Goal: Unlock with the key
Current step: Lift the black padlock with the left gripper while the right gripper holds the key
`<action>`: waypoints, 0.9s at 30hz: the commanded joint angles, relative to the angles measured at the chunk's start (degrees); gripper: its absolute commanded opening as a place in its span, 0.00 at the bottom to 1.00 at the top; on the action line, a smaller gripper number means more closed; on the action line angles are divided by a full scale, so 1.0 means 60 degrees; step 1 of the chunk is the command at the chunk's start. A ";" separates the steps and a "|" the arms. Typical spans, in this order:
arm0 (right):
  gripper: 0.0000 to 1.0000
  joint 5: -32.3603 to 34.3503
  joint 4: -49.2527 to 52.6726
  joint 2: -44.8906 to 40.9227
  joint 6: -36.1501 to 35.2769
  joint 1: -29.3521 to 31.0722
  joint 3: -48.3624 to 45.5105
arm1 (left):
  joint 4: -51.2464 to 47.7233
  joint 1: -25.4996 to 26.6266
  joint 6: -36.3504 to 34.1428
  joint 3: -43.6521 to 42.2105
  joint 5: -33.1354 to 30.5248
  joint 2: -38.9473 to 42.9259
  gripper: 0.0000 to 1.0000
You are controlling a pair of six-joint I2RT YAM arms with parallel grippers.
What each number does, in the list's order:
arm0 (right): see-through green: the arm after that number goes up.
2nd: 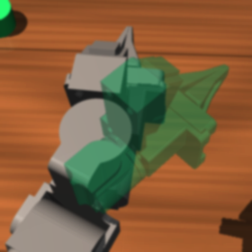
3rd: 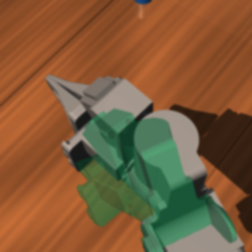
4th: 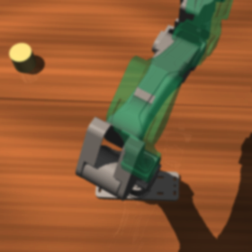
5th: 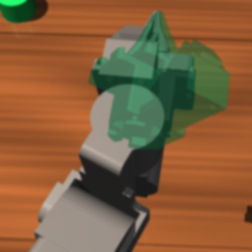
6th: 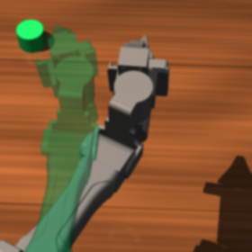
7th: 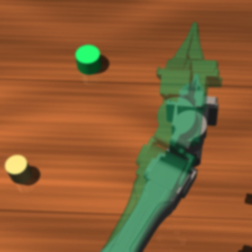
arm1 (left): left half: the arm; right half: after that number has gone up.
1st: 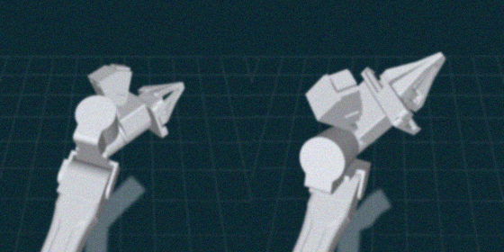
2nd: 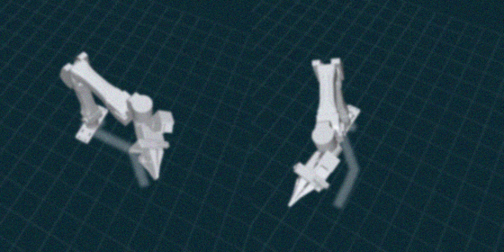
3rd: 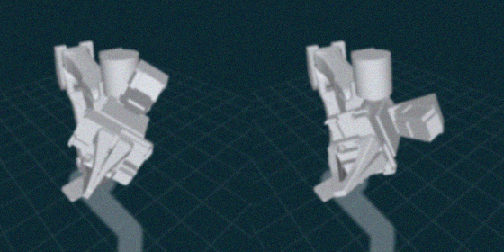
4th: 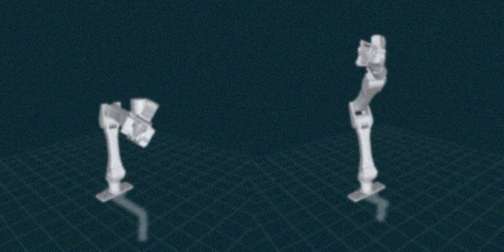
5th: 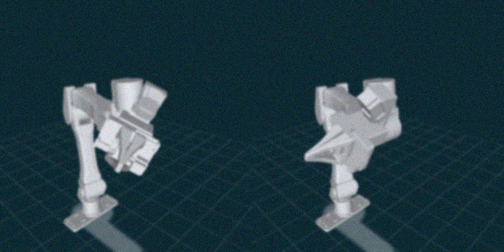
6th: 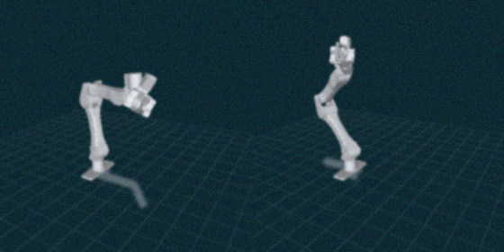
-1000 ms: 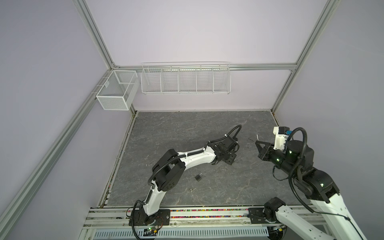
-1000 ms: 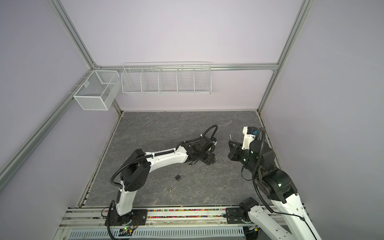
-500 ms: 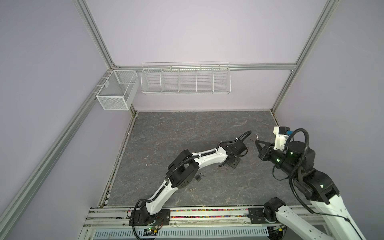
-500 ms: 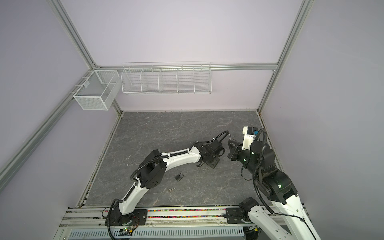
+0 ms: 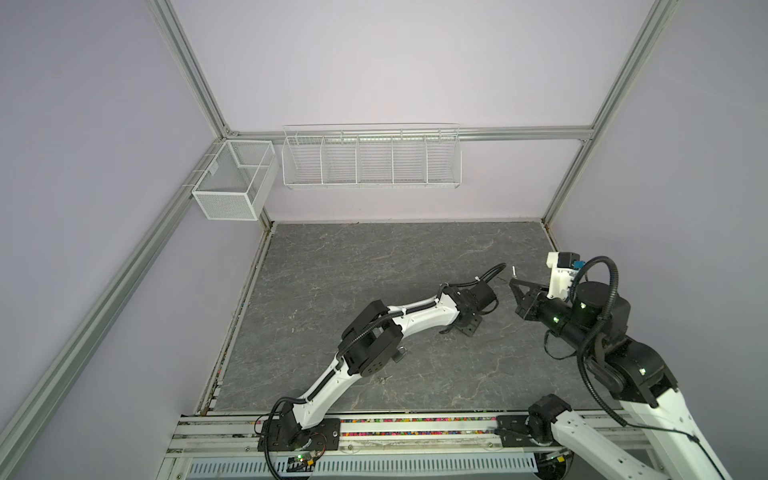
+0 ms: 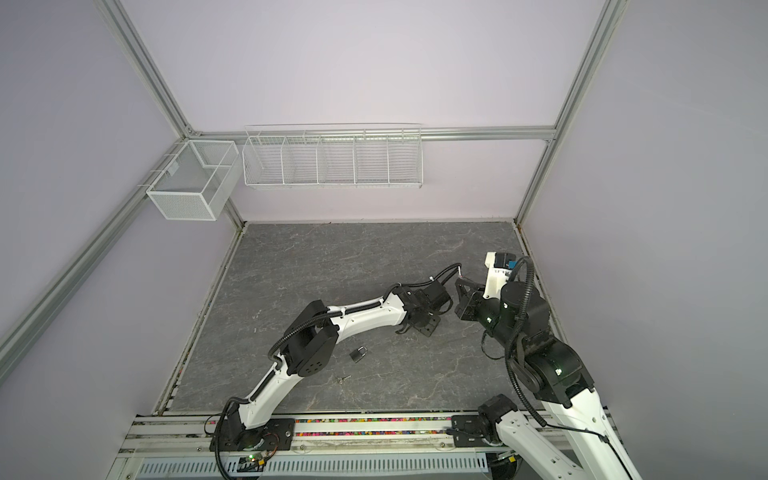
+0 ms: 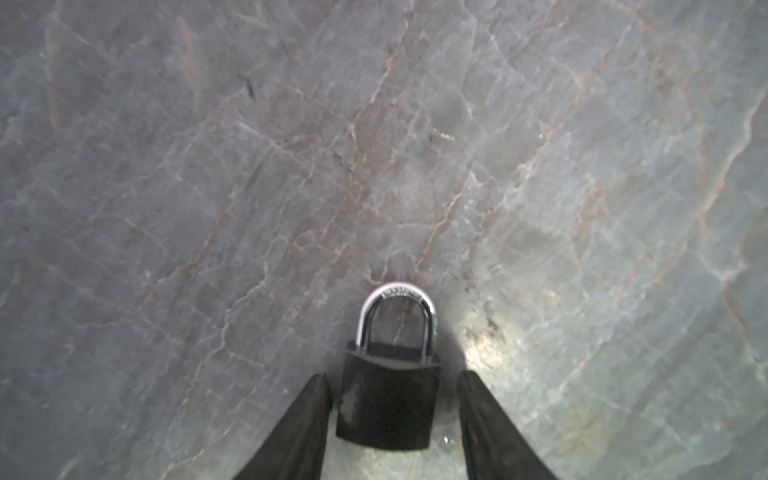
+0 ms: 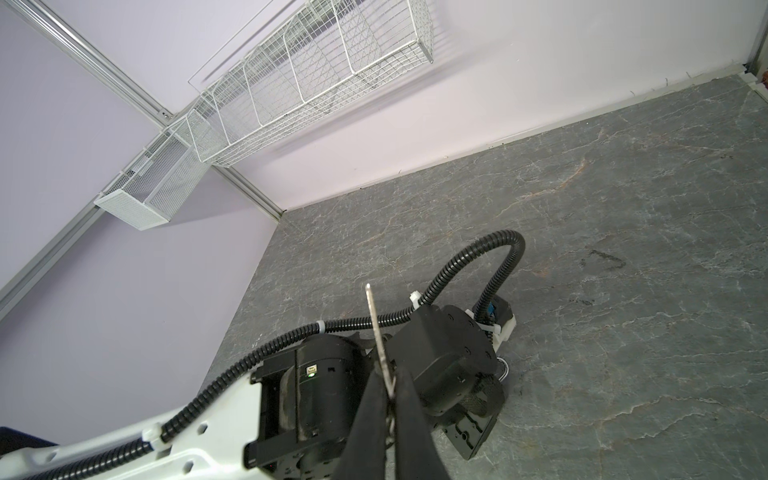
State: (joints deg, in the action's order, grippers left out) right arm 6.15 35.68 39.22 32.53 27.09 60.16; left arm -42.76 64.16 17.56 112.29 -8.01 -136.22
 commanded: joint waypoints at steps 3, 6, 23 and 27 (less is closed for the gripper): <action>0.07 -0.0062 -0.0258 0.0084 -0.0079 -0.0022 -0.0090 | -0.0728 0.0079 0.0104 0.0398 -0.0232 -0.0574 0.47; 0.07 -0.0002 -0.0234 0.0052 -0.0098 -0.0028 -0.0119 | -0.1174 0.0110 0.0153 0.0613 -0.0334 -0.0762 0.45; 0.07 -0.0636 -0.0560 0.0500 -0.0072 -0.0018 -0.0381 | -0.1437 -0.0372 0.2293 -0.1503 -0.1153 0.0596 0.36; 0.07 -0.0754 -0.0683 0.0526 -0.0032 -0.0027 -0.0537 | -0.1450 -0.0576 0.2719 -0.2398 -0.1164 0.0976 0.36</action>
State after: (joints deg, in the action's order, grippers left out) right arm 2.96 33.56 42.37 32.53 27.09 58.02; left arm -46.06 61.63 30.30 102.06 -13.82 -129.78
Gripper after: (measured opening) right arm 0.076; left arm 0.360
